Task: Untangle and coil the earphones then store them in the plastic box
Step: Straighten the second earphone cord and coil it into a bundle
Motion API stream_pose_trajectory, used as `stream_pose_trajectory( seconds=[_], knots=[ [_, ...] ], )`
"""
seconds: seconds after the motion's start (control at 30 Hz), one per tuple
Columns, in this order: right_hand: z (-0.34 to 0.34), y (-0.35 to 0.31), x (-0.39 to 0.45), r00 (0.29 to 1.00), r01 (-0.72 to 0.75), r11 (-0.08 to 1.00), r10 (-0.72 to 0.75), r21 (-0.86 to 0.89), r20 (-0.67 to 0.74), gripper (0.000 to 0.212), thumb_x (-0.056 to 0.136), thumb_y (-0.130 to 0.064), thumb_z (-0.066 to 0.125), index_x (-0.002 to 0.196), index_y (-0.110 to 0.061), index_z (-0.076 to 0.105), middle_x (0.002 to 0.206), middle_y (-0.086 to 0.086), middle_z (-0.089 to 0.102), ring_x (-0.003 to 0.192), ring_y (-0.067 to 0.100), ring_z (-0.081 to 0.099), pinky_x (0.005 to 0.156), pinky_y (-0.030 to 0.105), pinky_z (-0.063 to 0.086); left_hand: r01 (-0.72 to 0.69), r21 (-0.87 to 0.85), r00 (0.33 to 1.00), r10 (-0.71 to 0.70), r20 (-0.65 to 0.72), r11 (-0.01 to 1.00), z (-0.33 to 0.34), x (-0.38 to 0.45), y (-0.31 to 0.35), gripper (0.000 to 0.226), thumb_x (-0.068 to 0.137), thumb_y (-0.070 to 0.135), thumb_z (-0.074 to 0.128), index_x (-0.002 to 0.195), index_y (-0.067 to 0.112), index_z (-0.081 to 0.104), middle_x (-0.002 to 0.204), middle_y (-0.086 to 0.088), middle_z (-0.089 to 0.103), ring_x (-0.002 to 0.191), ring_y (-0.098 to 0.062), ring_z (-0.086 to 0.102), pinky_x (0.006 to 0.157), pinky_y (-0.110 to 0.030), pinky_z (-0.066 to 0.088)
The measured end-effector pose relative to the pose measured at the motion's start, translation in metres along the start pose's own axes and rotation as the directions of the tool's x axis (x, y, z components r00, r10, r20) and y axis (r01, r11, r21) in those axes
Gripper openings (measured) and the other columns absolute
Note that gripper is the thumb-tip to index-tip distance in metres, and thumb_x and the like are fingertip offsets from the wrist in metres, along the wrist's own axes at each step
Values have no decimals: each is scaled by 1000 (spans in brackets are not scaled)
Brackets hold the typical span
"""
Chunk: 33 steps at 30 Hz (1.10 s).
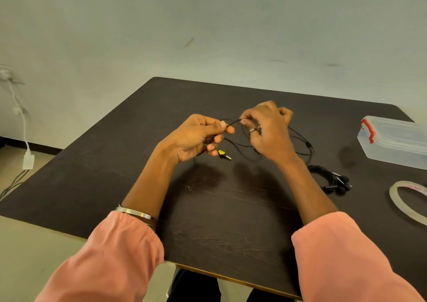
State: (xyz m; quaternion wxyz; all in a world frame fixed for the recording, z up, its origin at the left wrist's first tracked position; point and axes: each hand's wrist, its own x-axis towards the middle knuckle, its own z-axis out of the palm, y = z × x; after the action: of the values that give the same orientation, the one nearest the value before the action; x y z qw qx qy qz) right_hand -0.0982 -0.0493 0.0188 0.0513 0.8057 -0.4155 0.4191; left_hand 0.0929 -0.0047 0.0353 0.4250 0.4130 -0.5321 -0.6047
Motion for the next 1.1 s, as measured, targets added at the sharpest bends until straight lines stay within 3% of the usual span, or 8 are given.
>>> stream_pose_trajectory(
  seconds=[0.2, 0.3, 0.43, 0.57, 0.67, 0.77, 0.93, 1.1],
  knots=[
    [-8, 7, 1, 896, -344, 901, 399, 264, -194, 7, 86, -11, 56, 83, -9, 61, 74, -6, 61, 68, 10, 58, 76, 37, 52, -12, -126, 1000, 11, -3, 992, -11, -2, 3, 27, 98, 20, 48, 98, 2, 68, 56, 3, 41, 42, -4, 31, 40, -16, 31],
    [-10, 13, 1, 813, -480, 815, 552, 325, -183, 7, 87, -8, 58, 85, -6, 64, 76, 0, 65, 71, 14, 61, 77, 41, 55, 5, -257, 1000, -6, -4, 966, -10, 0, 2, 25, 98, 19, 47, 99, 3, 66, 57, 4, 40, 41, -2, 30, 38, -14, 29],
    [-6, 8, 1, 904, -424, 899, 428, 112, -8, 41, 88, -12, 61, 129, -9, 52, 123, 7, 59, 114, 21, 54, 102, 41, 45, 55, -434, 990, -106, -93, 899, -5, 8, 0, 20, 100, 19, 45, 94, 7, 60, 56, 5, 40, 38, -1, 30, 33, -12, 29],
    [-4, -12, 5, 987, -16, 996, 31, -93, 160, 81, 82, -16, 63, 151, -20, 21, 153, 1, 30, 139, 21, 22, 105, 45, 21, 70, -231, 968, -122, -221, 971, 2, 13, -6, 22, 100, 20, 48, 92, 7, 63, 55, 5, 42, 39, -2, 28, 34, -13, 23],
    [5, -19, 2, 964, 92, 995, -81, -35, 254, 51, 86, -14, 55, 135, -24, 50, 128, -3, 58, 125, 16, 46, 104, 44, 17, 98, -138, 981, -119, -150, 986, 6, 11, -7, 24, 100, 20, 47, 91, 5, 64, 54, 4, 44, 39, -2, 27, 33, -13, 23],
    [4, -8, 1, 980, 34, 982, -69, 188, 184, 32, 83, -6, 49, 104, -14, 72, 93, 0, 73, 87, 14, 66, 90, 37, 46, 141, -156, 987, -151, -53, 978, 8, 8, -4, 26, 101, 21, 46, 93, 3, 64, 57, 4, 42, 41, -2, 27, 34, -12, 24],
    [3, 2, 0, 966, -242, 914, 260, 327, -11, 33, 82, 13, 49, 99, -3, 72, 84, 7, 71, 72, 7, 66, 70, 22, 56, 166, -389, 985, -135, 105, 906, 10, 7, -2, 28, 101, 12, 41, 111, -4, 61, 64, 1, 45, 48, -2, 36, 40, -11, 37],
    [8, 8, 0, 965, -262, 931, 247, 254, 87, 19, 89, 2, 57, 98, -5, 73, 79, 3, 69, 70, 12, 63, 69, 32, 57, 116, -460, 989, -60, 133, 880, 10, 7, -3, 30, 98, 2, 40, 121, -7, 56, 72, -3, 59, 56, -5, 53, 55, -17, 53]
  ],
)
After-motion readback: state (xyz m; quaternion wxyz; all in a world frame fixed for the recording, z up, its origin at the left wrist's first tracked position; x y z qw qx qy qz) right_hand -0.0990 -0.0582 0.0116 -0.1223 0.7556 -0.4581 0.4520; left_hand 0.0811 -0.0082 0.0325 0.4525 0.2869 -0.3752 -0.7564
